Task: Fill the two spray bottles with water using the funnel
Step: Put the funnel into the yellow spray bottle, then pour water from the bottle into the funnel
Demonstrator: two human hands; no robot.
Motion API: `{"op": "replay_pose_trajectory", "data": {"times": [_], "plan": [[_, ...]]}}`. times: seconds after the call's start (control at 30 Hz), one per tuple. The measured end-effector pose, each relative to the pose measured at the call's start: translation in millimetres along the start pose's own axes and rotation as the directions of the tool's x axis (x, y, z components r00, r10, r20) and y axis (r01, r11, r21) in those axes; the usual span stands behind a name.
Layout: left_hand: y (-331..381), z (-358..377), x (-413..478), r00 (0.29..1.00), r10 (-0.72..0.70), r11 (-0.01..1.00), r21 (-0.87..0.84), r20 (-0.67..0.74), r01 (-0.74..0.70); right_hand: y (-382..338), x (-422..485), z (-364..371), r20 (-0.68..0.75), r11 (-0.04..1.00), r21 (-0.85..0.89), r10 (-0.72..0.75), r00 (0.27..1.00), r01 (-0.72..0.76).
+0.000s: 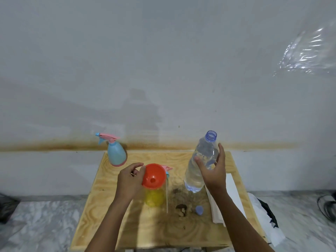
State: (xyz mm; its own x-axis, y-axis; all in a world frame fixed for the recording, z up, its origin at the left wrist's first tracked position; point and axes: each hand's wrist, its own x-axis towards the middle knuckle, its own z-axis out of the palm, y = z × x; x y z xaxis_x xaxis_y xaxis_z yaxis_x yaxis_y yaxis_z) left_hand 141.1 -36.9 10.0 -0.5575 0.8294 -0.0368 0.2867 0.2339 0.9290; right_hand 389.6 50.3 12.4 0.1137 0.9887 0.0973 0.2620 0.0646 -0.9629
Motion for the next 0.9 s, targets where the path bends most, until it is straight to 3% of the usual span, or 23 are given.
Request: {"op": "replay_pose_trajectory", "data": {"times": [0.33,0.7,0.9], "plan": [[3.5,0.1,-4.2,0.998,-0.054,0.999,-0.001,-0.026,0.054,4.1,12.9,5.8,0.034,0.991,0.098,-0.098,0.995,0.094],[6.3,3.6,-10.5,0.995,-0.09,0.996,-0.014,-0.042,0.089,2.6,20.0,8.1,0.043,0.987,0.137,-0.094,0.995,0.087],[9.0,3.1,-9.0,0.995,-0.094,0.995,-0.049,-0.03,0.092,-16.3,20.6,3.0,0.031,0.966,0.158,-0.212,0.977,0.204]]}}
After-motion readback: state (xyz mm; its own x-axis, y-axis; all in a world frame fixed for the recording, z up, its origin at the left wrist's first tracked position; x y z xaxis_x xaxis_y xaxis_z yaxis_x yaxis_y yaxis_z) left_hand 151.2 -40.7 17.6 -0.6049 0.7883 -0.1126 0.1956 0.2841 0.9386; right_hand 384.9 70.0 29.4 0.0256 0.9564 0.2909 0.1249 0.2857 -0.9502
